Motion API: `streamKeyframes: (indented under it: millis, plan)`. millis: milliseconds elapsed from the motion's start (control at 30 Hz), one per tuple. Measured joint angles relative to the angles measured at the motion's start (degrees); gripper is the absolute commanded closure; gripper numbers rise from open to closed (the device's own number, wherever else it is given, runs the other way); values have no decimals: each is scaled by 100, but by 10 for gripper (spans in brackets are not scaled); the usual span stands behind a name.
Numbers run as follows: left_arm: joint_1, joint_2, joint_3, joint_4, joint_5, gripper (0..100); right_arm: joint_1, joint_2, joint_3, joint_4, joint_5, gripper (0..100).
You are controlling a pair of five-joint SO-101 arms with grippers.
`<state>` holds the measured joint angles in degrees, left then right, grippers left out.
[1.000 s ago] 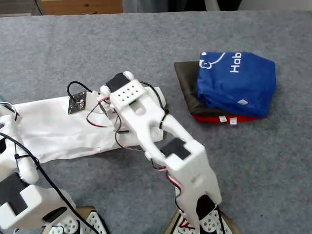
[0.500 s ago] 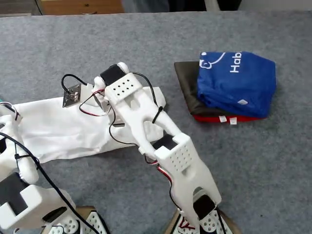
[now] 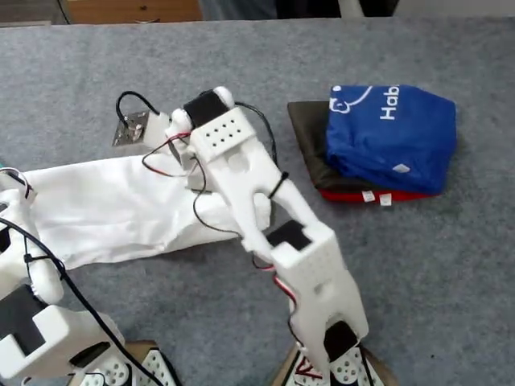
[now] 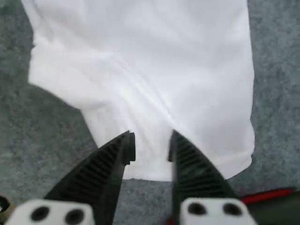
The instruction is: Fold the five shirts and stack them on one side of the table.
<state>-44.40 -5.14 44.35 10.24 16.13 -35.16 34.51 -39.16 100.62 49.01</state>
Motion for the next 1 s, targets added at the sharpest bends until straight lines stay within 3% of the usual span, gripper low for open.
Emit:
streamKeyframes:
  millis: [167,400,633,1000]
  plan:
    - [0,0,0,0,0,971,-413,-941,1881,-114,-9,983]
    - [0,0,0,0,0,971,-870,-1081,3429,-1530,-484,984]
    - [0,0,0,0,0,971,-457,-967,3429,-2919,-589,984]
    - [0,0,0,0,0,971,132,26,1662,-2919,-589,984]
